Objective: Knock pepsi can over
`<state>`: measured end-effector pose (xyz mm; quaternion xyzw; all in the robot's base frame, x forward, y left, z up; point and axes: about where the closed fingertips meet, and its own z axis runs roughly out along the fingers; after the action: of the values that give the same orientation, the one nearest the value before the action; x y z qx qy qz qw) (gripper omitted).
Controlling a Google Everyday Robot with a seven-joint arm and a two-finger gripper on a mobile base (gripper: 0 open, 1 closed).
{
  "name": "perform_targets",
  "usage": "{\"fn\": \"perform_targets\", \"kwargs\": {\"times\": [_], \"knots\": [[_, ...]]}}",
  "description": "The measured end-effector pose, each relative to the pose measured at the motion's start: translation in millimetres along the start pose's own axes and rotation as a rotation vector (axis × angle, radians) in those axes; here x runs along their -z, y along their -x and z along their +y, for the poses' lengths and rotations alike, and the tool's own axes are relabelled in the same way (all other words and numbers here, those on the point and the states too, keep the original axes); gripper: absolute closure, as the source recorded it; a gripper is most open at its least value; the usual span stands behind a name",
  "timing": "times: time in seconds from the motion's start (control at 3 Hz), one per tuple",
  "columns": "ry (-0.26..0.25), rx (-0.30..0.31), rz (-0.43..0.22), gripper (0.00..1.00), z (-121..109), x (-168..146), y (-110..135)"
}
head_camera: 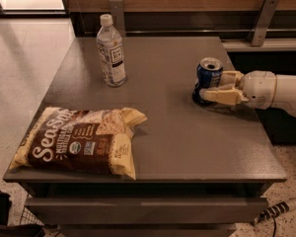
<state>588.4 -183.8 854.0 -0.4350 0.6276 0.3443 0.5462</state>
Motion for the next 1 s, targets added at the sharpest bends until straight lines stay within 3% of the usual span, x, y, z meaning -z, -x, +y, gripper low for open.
{"fn": "perform_targets", "kwargs": {"times": [0.33,1.0], "knots": [[-0.013,0.009,0.047,1.0,-0.7,0.2,6.0],[-0.099,0.101,0.348,1.0,-3.6,-1.8,34.8]]}}
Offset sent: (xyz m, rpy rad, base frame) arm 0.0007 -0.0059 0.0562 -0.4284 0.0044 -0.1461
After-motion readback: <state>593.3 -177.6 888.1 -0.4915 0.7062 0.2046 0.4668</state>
